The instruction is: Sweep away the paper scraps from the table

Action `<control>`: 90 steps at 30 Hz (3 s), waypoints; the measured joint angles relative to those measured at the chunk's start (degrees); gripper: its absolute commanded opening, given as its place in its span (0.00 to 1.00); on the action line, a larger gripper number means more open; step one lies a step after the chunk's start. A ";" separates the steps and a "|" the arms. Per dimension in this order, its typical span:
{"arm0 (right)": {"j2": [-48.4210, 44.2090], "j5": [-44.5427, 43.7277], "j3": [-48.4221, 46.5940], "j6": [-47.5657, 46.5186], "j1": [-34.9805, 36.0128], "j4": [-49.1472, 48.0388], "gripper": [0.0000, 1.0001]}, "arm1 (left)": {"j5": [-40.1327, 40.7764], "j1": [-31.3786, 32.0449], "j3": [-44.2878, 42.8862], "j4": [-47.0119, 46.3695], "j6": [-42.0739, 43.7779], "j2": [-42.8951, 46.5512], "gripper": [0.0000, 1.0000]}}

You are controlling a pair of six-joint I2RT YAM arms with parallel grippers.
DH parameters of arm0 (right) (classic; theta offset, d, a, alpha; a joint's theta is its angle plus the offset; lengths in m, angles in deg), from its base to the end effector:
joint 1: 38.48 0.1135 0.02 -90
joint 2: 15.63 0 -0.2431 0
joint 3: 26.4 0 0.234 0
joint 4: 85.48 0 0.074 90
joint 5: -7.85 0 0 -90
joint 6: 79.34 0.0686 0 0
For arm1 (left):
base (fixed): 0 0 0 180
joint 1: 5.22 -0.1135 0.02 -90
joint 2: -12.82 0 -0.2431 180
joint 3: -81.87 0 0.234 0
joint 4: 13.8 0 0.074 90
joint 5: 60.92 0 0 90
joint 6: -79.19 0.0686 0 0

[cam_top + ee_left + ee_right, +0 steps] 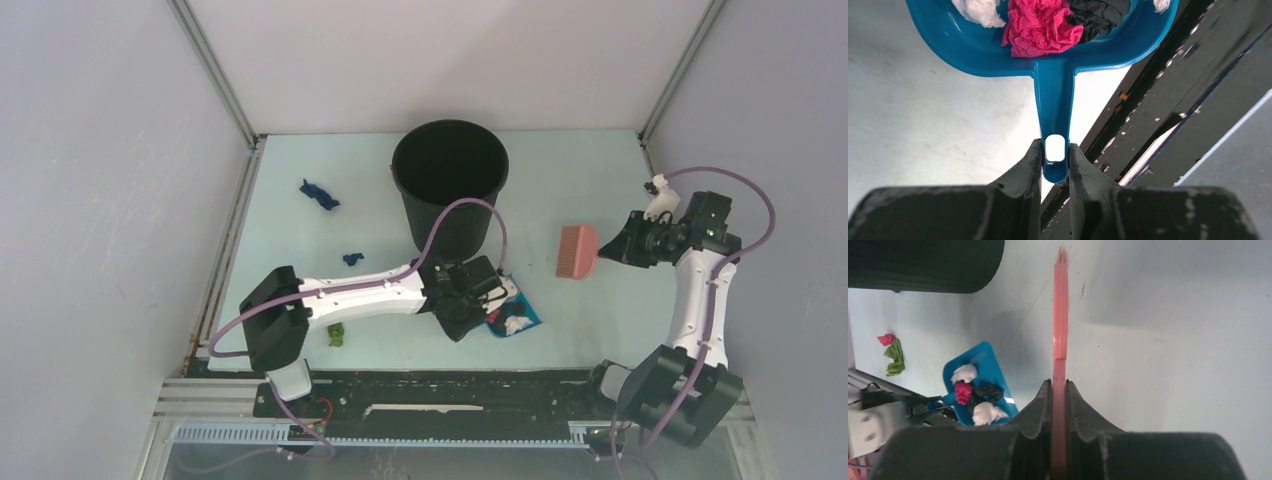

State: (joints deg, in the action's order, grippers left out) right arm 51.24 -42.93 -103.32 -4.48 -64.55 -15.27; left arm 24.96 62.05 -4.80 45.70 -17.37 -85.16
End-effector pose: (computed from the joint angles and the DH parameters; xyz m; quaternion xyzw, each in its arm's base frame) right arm 0.2150 -0.0569 0.2676 0.0007 0.9143 0.2182 0.3412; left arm 0.1230 -0.3063 0.1738 0.5031 0.8473 -0.1284 0.1119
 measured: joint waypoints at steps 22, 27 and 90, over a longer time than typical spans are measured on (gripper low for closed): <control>2.62 2.01 8.17 1.62 -1.18 -7.32 0.00 | 1.16 -10.67 -35.56 17.09 -1.14 1.44 0.00; 2.62 1.97 8.17 1.57 -1.18 -7.34 0.00 | 1.53 -13.77 -40.98 18.62 -2.40 1.44 0.00; 2.01 0.02 8.57 0.92 1.81 -7.67 0.00 | -33.88 -39.08 21.94 -105.85 -102.47 15.19 0.00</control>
State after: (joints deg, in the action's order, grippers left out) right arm 53.25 -42.91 -94.75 -3.56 -62.73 -22.94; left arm -8.91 22.97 17.14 -60.15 -119.84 -69.97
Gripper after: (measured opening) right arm 0.149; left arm 0.220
